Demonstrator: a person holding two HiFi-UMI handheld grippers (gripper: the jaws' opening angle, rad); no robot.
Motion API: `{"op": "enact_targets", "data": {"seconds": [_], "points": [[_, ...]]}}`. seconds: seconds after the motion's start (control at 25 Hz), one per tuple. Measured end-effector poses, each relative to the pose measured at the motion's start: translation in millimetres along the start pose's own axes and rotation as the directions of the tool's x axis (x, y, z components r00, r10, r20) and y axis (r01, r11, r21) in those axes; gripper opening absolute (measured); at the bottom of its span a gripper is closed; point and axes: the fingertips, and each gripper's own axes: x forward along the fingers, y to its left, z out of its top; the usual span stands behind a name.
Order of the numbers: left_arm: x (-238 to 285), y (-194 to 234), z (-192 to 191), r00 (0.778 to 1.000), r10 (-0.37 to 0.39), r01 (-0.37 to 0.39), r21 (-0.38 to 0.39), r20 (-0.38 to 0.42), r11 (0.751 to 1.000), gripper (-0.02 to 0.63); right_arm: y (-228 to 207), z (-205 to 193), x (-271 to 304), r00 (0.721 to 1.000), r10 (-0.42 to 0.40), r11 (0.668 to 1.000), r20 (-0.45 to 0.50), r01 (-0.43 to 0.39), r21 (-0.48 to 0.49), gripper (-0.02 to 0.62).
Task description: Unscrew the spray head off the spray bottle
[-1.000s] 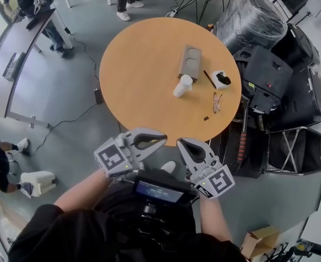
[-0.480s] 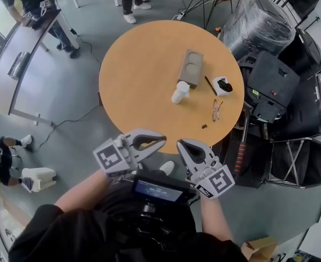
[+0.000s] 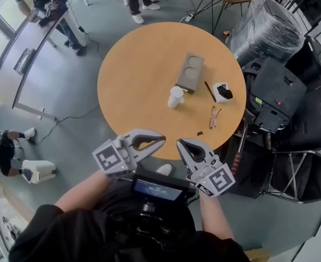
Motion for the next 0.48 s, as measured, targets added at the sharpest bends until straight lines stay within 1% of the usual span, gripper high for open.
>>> {"op": "enact_targets", "data": {"seconds": [0.24,0.36,0.48], "points": [[30,-3,-5,1.0,0.021,-0.021,-0.007,0.011,1.0,0.021,-29,-3,-18,1.0,0.017,1.0,0.003,-0.017,0.0,0.017],[39,0,-9,0.999,0.053,-0.053,-0.001,-0.003,0.999,0.021,-37,-6,-23,0.999,0.036,0.999,0.003,-0.036,0.001,0.015],[42,3,-12,0.997,0.082,-0.082,-0.012,-0.011,0.997,0.023,-41,-8,-25,0.999,0.046,0.999,0.0,-0.046,0.004,0.015]]}}
